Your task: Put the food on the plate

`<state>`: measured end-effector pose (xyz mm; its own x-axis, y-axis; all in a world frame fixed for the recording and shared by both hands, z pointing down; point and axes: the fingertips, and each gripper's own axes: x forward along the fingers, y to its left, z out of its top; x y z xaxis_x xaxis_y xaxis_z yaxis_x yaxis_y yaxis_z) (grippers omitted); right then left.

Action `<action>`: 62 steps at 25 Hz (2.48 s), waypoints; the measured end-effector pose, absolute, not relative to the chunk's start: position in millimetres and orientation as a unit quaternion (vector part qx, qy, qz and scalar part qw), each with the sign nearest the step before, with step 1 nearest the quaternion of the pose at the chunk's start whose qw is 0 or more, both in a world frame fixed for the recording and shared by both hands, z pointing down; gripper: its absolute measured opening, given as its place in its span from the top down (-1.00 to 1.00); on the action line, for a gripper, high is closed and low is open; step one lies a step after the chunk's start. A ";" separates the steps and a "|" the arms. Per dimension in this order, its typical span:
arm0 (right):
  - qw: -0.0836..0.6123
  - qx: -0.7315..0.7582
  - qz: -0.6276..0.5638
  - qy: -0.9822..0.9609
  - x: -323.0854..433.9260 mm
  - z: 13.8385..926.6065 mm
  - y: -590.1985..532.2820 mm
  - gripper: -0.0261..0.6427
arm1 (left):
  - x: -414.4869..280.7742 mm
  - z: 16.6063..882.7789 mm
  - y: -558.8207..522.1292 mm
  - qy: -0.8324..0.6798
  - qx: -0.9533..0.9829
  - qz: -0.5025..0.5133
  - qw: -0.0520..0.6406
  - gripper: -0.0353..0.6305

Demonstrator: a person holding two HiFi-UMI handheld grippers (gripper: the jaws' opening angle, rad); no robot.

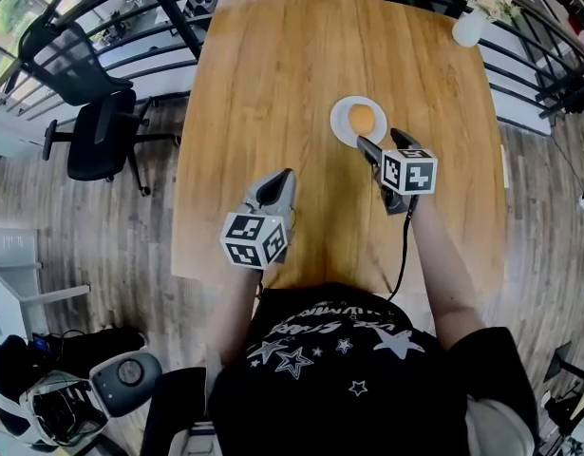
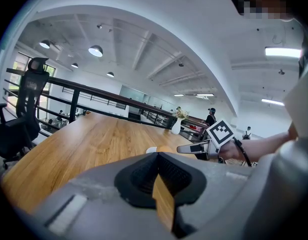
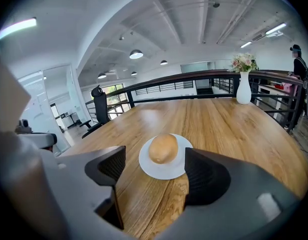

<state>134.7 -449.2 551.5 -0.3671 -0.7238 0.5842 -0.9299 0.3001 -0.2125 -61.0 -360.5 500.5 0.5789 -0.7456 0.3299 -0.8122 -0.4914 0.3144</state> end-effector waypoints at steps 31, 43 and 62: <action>0.167 0.512 0.250 -0.805 156.9 518.2 -307.6 0.51 | -25.1 479.9 -240.1 -0.456 0.864 0.065 0.203 0.89; 0.159 0.515 0.247 -0.805 182.9 509.2 -234.8 0.91 | -0.8 471.2 -173.3 -0.455 0.865 0.067 0.200 0.89; 0.124 0.489 0.277 -0.818 174.3 516.9 -189.0 0.92 | -2.7 474.9 -139.8 -0.455 0.865 0.076 0.196 0.89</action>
<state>174.3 -189.0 516.9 -0.4903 -0.7316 0.4736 -0.8689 0.3679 -0.3313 -2.7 -139.8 474.9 0.5739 -0.7584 0.3089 -0.8176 -0.5089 0.2695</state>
